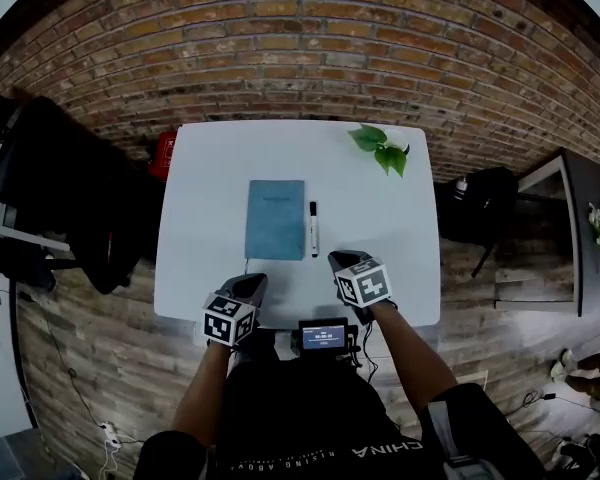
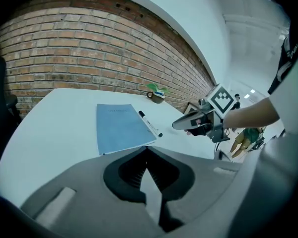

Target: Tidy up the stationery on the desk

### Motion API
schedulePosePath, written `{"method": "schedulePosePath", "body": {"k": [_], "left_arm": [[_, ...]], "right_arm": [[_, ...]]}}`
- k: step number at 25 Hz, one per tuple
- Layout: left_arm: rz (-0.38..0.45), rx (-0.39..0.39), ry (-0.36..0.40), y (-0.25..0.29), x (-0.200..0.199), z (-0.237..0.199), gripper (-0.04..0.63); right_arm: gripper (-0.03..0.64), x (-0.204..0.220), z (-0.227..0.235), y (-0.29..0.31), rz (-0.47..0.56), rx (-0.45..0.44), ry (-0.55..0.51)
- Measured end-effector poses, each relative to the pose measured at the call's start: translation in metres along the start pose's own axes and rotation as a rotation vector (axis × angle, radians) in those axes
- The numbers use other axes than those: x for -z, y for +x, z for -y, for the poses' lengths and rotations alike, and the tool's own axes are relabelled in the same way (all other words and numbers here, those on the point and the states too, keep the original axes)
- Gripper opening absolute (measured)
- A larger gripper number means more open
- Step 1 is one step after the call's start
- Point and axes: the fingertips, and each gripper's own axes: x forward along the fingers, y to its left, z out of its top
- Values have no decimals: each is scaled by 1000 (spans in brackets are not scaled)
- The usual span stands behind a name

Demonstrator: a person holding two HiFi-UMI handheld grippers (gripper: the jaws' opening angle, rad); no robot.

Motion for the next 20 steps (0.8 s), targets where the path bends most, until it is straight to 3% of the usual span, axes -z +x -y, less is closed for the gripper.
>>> {"method": "schedulePosePath", "body": {"k": [9,20], "left_arm": [[14,-51,-42,-20,25,-2,11],[104,-78,-47,-64,48,30,11]], "right_arm": [[9,4,-21,4,-7,-31,-39],[9,36,-53,-27,15,-19,-70]]}}
